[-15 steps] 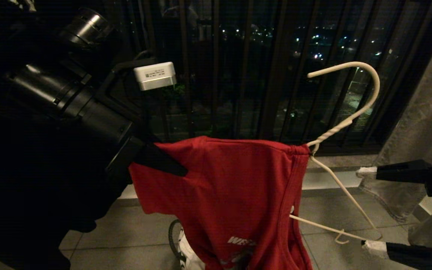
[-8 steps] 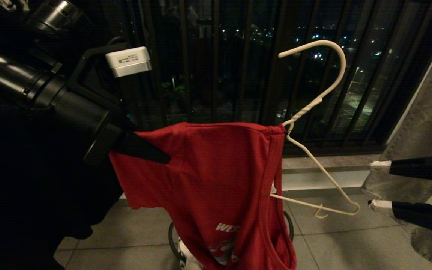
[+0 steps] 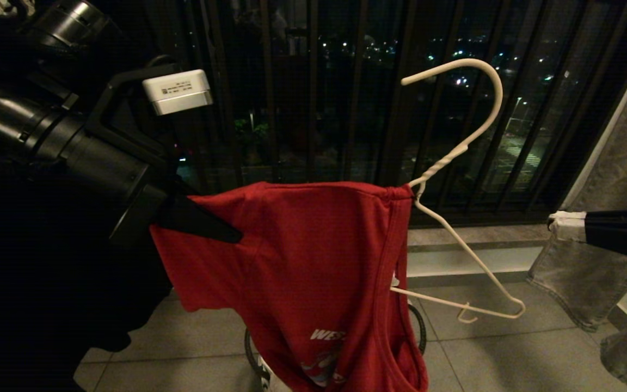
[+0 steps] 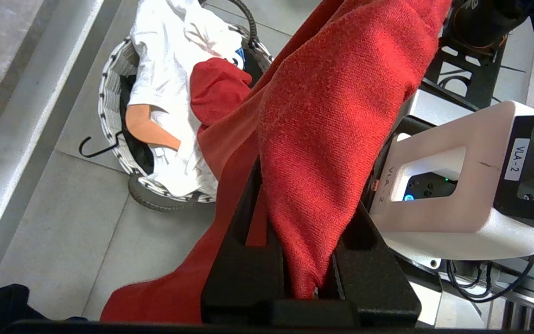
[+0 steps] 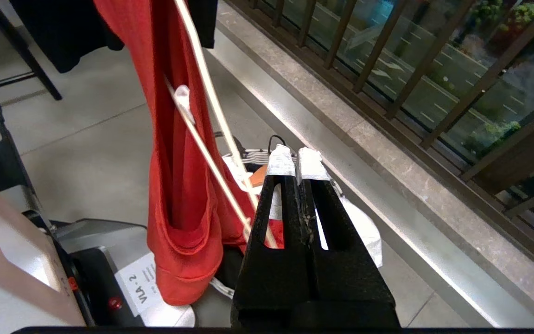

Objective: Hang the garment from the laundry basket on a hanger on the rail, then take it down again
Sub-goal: Hang the clothes on the clothes rack

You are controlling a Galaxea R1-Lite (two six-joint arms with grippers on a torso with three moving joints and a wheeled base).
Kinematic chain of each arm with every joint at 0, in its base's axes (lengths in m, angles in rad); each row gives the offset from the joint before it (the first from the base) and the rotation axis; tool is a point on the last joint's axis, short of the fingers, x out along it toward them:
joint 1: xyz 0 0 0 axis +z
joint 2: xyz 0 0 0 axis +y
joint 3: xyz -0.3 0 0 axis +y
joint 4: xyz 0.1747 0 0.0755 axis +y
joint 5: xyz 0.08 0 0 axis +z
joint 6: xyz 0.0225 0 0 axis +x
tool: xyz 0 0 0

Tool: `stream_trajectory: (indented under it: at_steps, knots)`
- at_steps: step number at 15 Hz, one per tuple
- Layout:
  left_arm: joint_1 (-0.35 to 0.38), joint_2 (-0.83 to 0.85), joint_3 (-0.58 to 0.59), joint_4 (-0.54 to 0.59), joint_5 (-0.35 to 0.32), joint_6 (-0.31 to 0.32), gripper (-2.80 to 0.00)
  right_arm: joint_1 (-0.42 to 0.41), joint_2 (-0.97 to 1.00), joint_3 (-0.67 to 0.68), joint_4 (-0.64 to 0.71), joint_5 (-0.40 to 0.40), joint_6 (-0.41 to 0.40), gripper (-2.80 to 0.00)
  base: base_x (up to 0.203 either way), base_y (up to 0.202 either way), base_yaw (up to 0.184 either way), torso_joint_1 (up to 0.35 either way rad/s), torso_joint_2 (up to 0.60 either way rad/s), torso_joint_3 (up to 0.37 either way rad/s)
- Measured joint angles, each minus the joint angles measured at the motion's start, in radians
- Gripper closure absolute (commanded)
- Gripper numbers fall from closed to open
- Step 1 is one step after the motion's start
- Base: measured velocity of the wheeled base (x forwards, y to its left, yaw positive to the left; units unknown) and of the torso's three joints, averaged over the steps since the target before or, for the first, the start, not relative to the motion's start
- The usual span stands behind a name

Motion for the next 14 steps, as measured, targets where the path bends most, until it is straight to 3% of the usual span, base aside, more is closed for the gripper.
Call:
stream_trajectory:
  at_steps: [2, 6, 8, 14]
  knots:
    - [0.001, -0.003, 0.003, -0.018, -0.002, -0.004, 0.0, 0.0, 0.015, -0.016, 0.0, -0.001, 0.015, 0.0, 0.0, 0.0, 0.0, 0.0, 0.0, 0.0]
    - [0.001, -0.015, 0.03, -0.109, -0.002, -0.076, 0.0, 0.0, 0.051, -0.096, -0.001, -0.004, 0.185, 0.0, 0.0, 0.0, 0.0, 0.0, 0.0, 0.0]
    - [0.001, -0.027, 0.07, -0.159, -0.003, -0.113, 0.0, 0.004, 0.062, -0.108, -0.001, 0.0, 0.194, 0.0, 0.0, 0.0, 0.0, 0.0, 0.0, 0.0]
    - [0.003, -0.091, 0.242, -0.39, 0.0, -0.302, 0.0, 0.02, 0.138, -0.164, 0.007, -0.002, 0.274, 0.0, 0.0, 0.0, 0.0, 0.0, 0.0, 0.0]
